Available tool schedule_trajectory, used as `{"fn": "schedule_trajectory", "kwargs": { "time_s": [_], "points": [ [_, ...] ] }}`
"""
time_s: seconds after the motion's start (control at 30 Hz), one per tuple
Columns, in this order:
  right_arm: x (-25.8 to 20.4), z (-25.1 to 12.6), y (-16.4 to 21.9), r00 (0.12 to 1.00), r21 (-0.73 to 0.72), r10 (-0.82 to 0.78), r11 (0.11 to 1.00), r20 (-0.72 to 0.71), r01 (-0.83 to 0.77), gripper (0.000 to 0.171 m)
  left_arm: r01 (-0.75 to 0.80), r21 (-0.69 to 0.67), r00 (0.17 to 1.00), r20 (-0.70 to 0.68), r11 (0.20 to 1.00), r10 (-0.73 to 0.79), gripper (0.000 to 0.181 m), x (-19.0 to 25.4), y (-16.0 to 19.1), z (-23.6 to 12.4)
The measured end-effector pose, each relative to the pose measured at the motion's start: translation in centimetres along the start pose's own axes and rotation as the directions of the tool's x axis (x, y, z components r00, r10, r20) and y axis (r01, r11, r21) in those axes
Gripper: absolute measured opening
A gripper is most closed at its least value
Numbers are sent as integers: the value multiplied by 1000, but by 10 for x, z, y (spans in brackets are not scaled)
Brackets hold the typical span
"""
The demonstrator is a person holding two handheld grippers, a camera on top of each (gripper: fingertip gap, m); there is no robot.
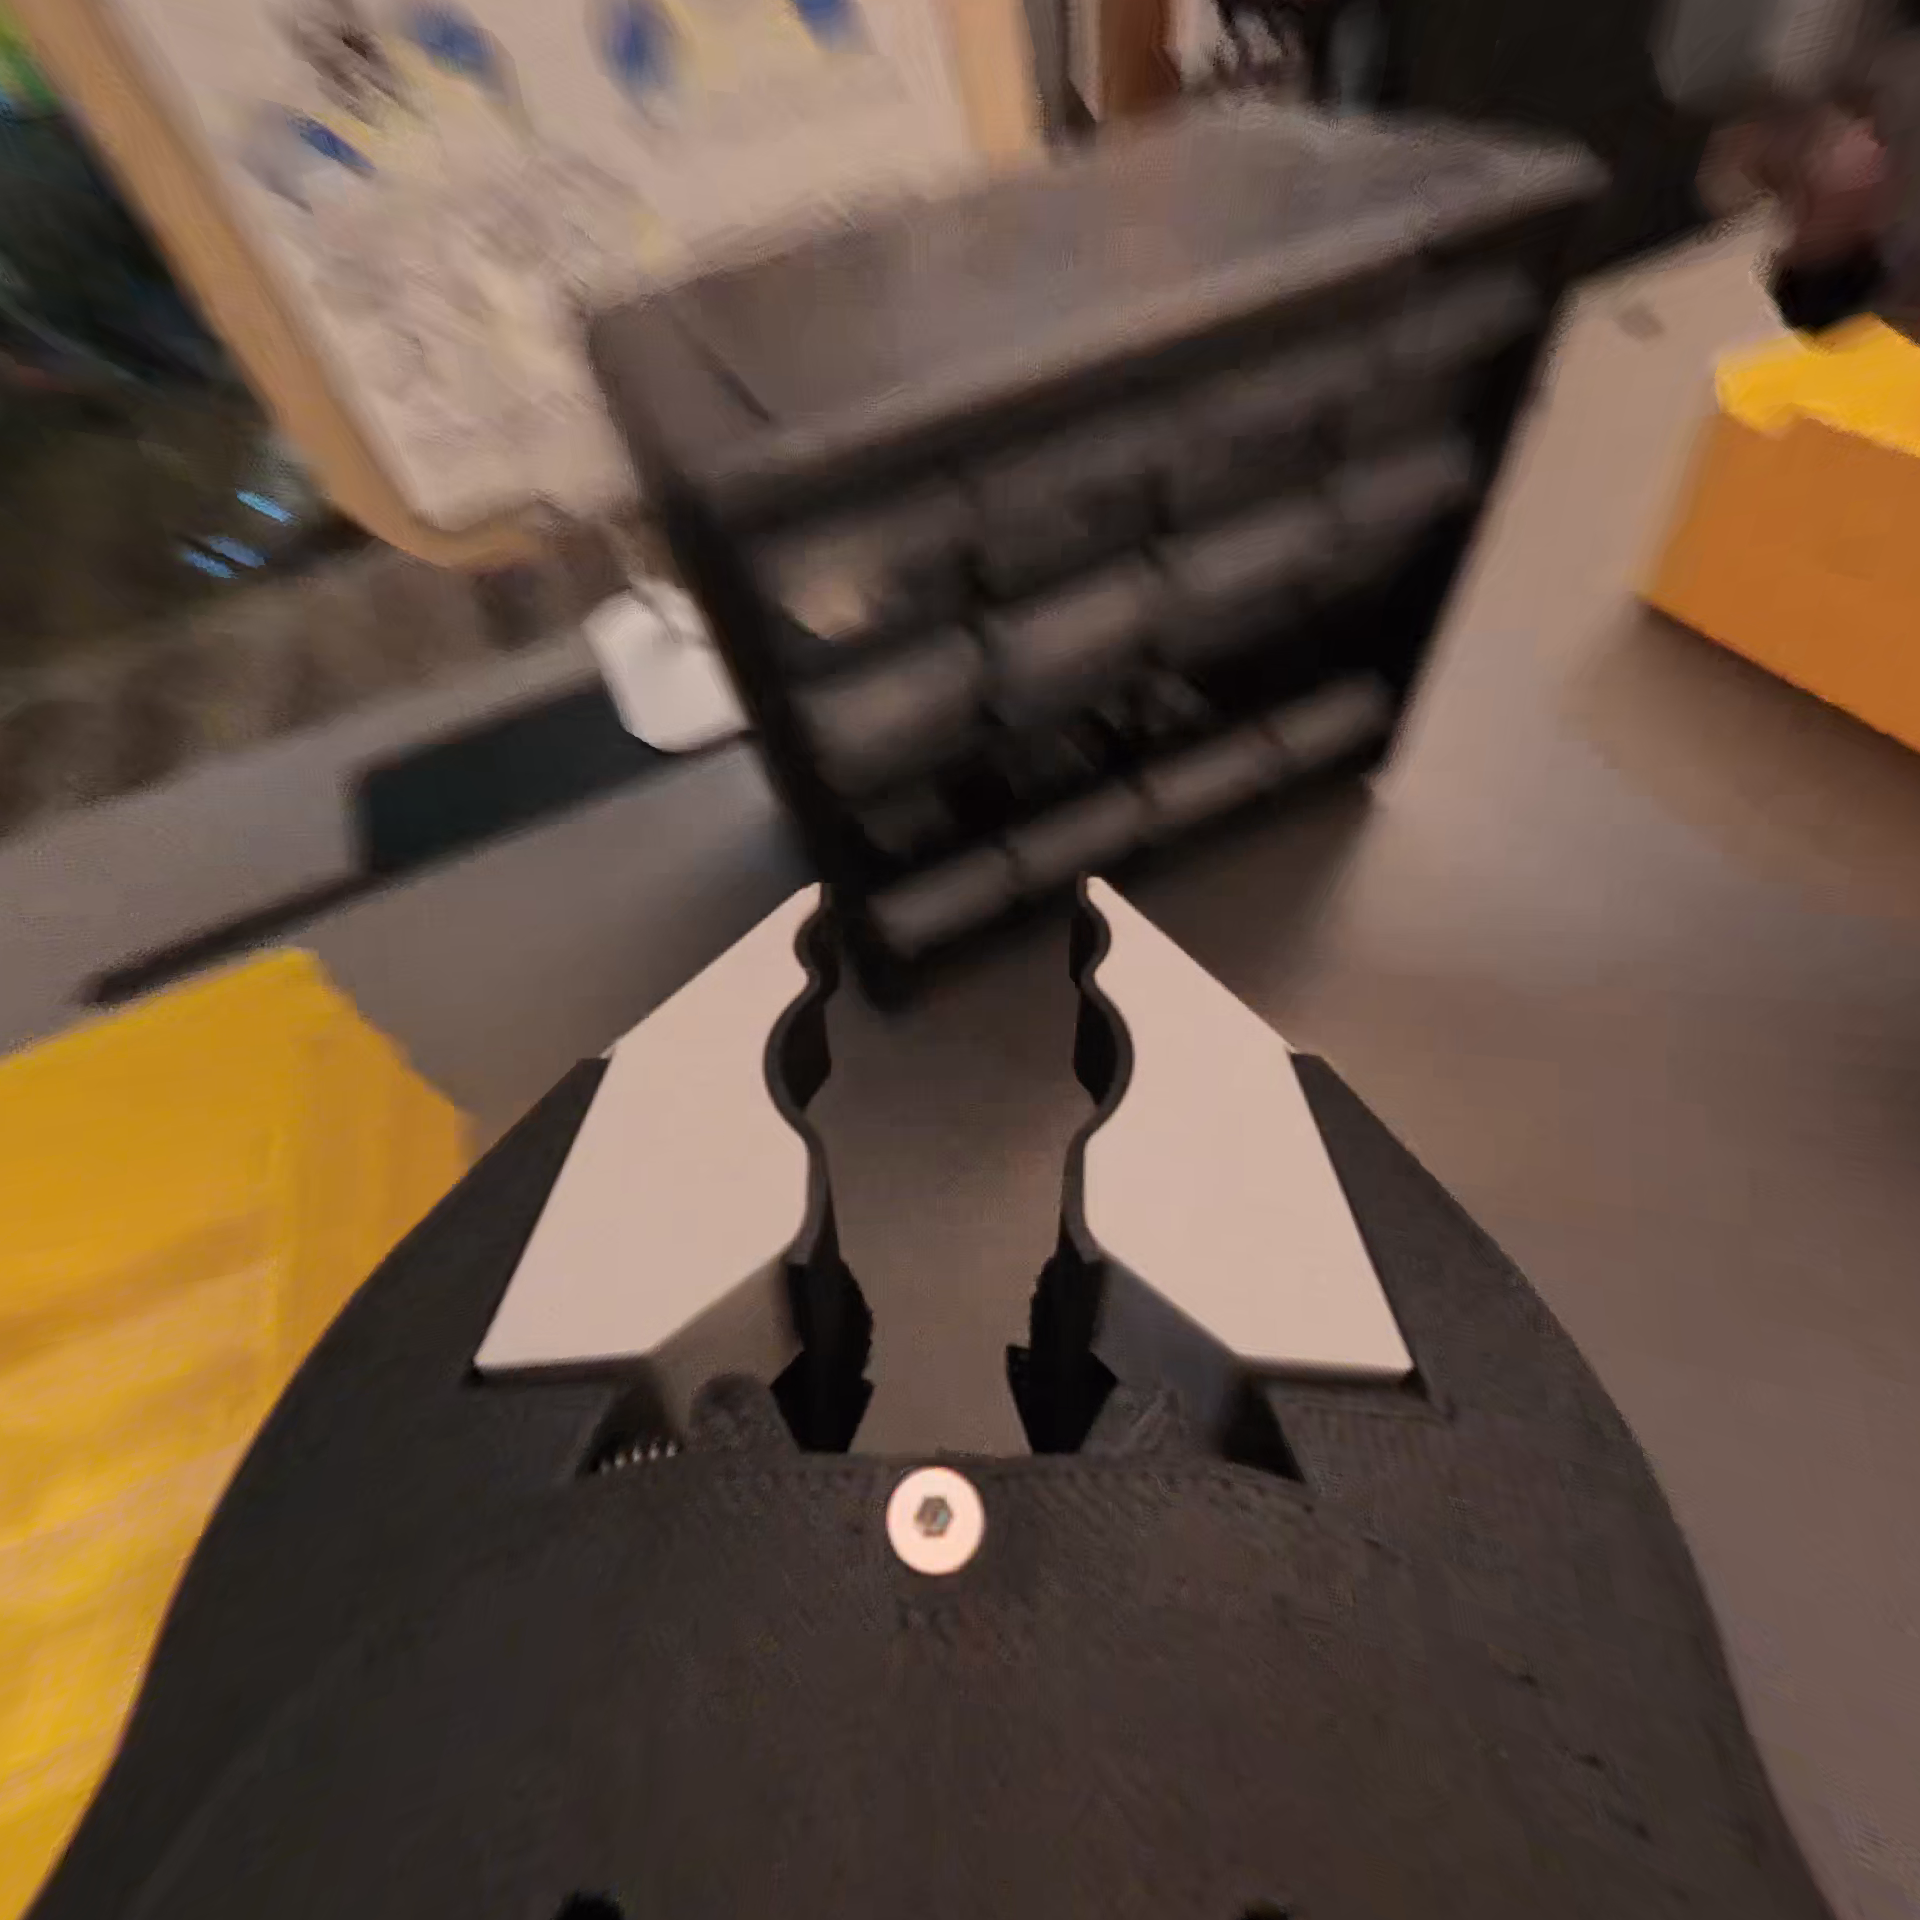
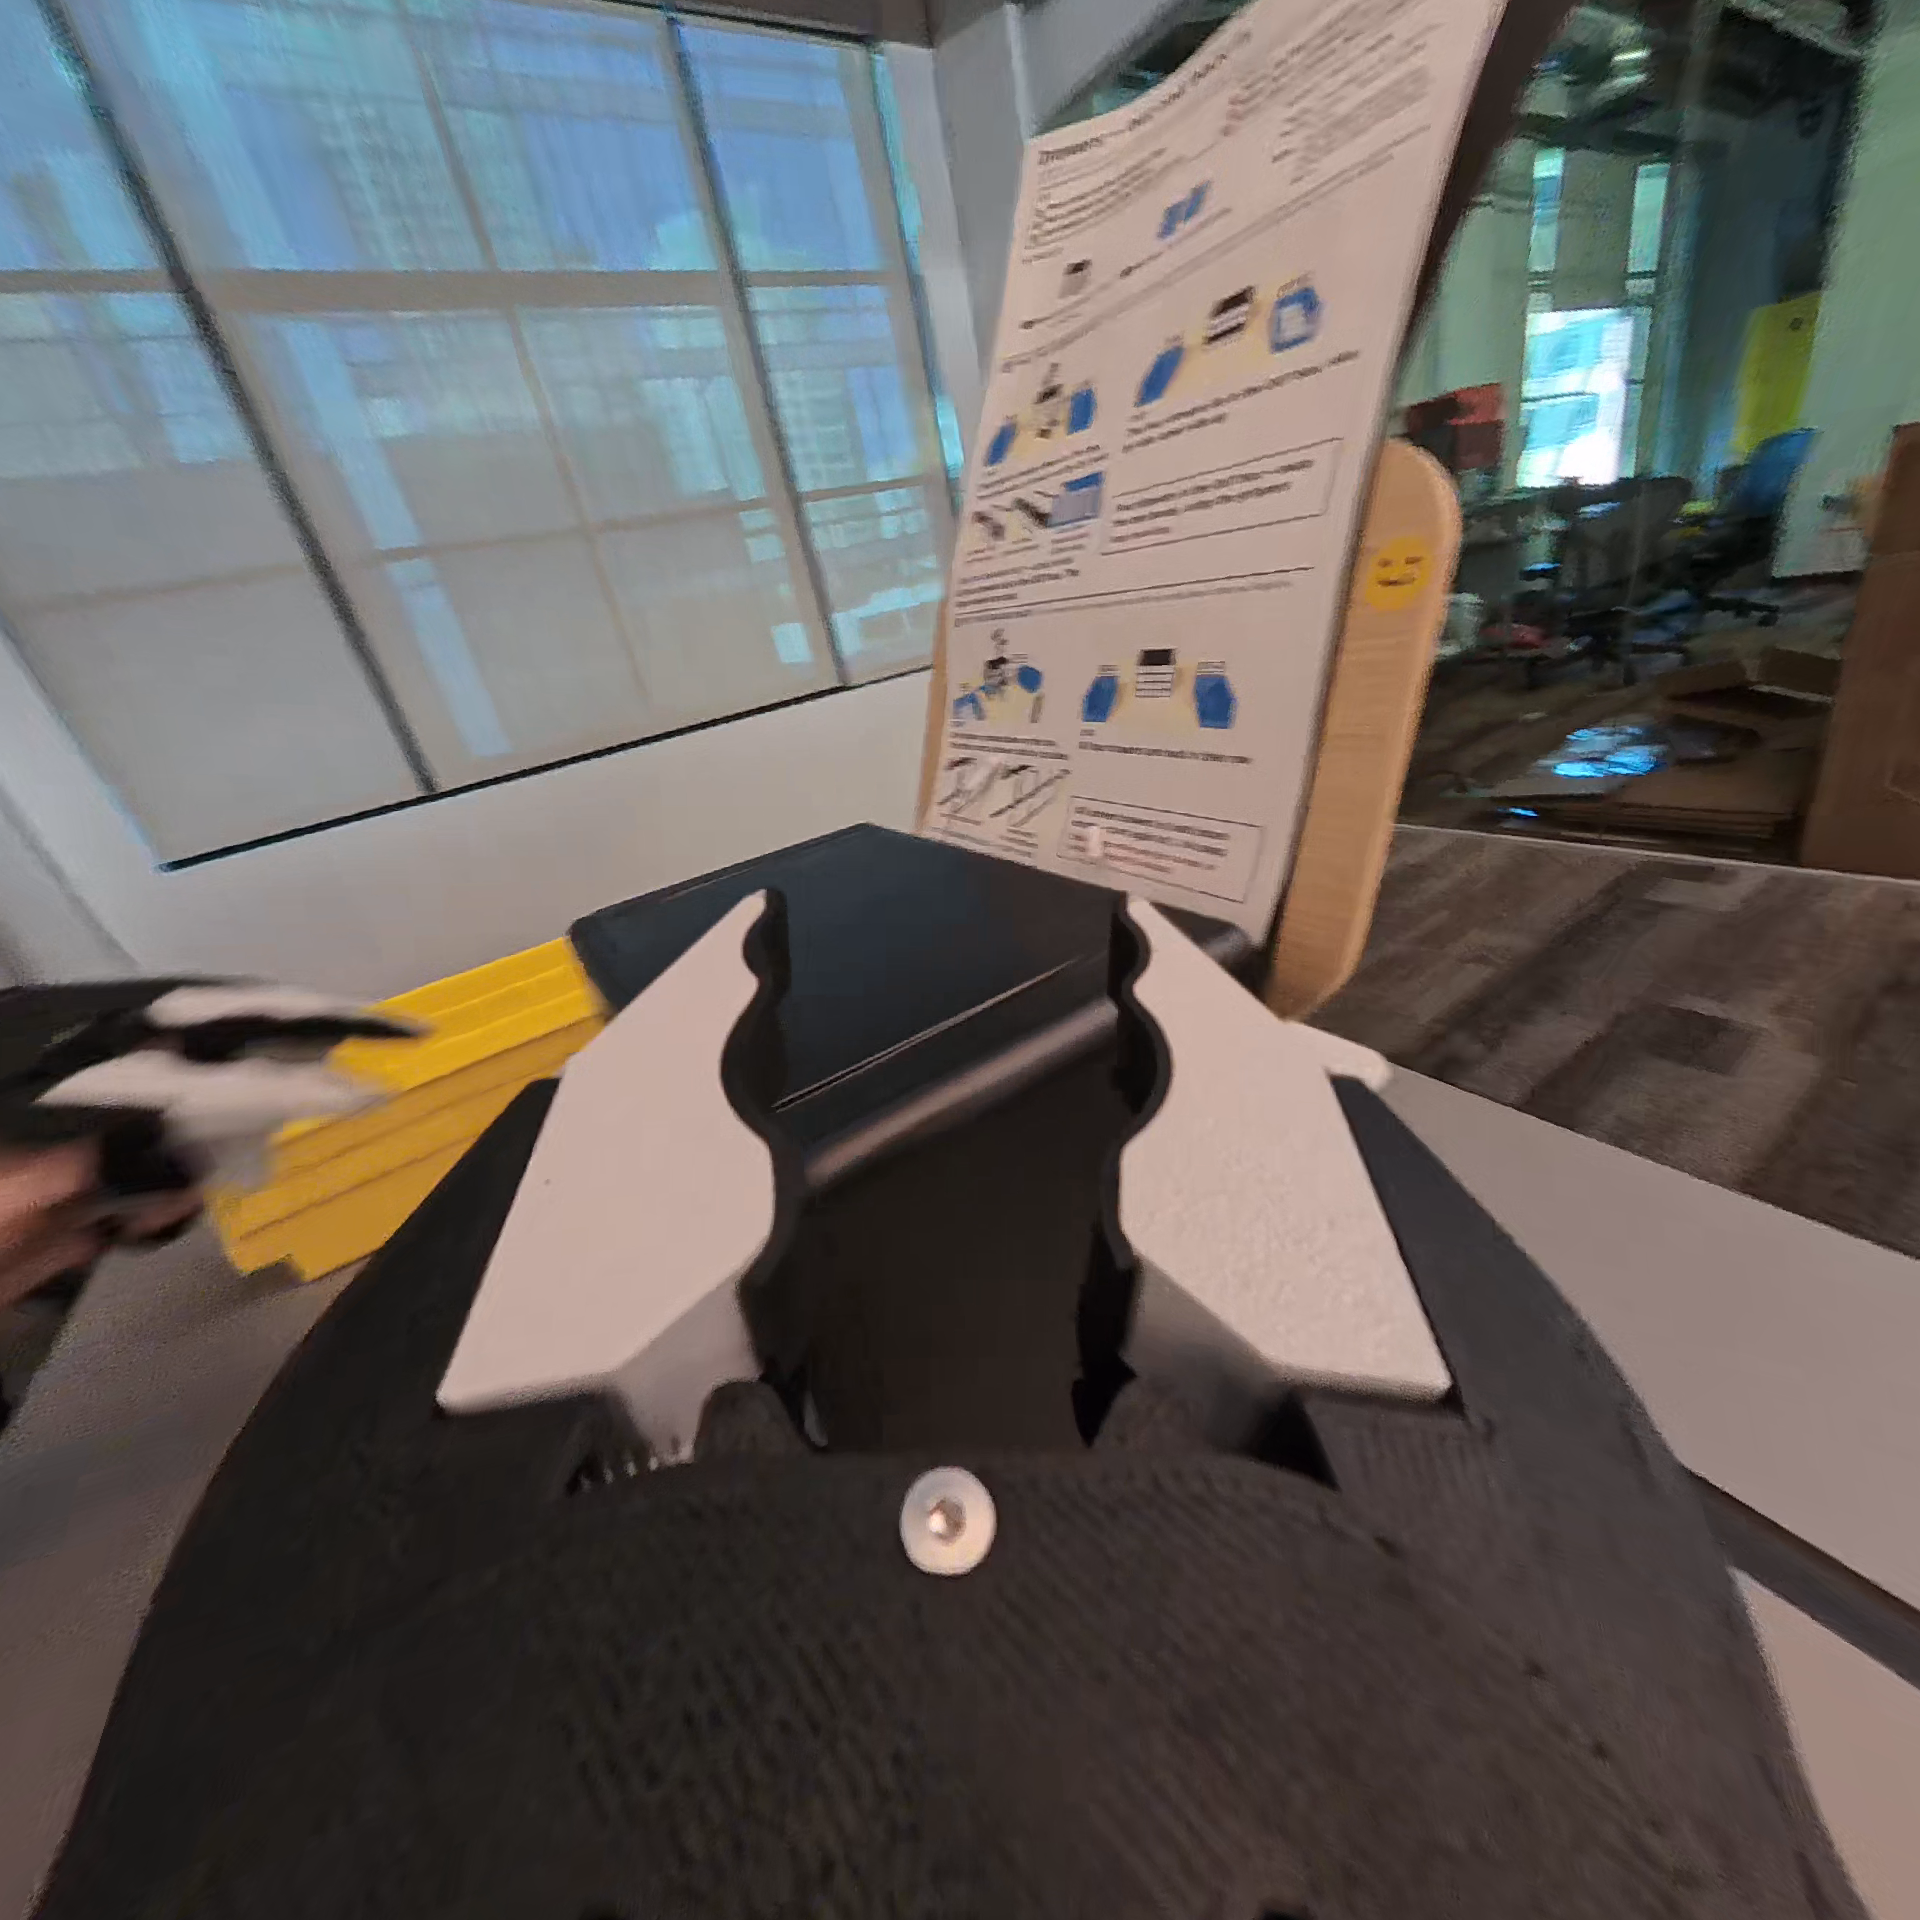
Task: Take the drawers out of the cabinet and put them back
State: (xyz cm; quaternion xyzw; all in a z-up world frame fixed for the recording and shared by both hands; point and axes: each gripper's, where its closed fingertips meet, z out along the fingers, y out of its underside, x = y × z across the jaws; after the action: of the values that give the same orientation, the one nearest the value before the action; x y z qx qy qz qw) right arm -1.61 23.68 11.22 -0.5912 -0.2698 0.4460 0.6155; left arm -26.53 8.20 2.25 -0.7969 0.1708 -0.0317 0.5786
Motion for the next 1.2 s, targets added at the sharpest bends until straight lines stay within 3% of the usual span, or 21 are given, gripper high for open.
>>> {"fn": "schedule_trajectory", "kwargs": {
  "time_s": [0.03,0.1,0.17,0.3,0.43,0.6,0.97,1.2],
  "points": [
    [-9,-1,3,998,-10,-3,1000,63,4,69,19,45,999,49,999,-21,43,-17,-4,7],
    [-21,-7,6,992,-52,-17,998,122,23,80,68,50,997,44,996,-70,51,-33,2,30],
    [-18,-13,7,995,-79,-59,995,82,66,86,87,52,996,-9,995,-86,57,-33,7,54],
    [-16,-17,27,996,-192,-47,979,79,62,95,-28,120,999,-14,992,30,55,-30,6,89],
    [-21,-7,63,991,-325,-16,944,133,59,102,-90,92,995,-43,992,94,53,-22,20,113],
    [-26,10,91,986,-411,-30,906,167,97,111,-66,118,995,-63,991,74,45,-25,24,114],
    [-24,12,77,987,-333,10,942,160,44,111,-57,150,995,-73,987,69,26,-30,28,109],
    [-25,13,80,986,-340,15,940,166,43,111,-59,148,995,-66,987,70,25,-30,29,108]
  ]
}}
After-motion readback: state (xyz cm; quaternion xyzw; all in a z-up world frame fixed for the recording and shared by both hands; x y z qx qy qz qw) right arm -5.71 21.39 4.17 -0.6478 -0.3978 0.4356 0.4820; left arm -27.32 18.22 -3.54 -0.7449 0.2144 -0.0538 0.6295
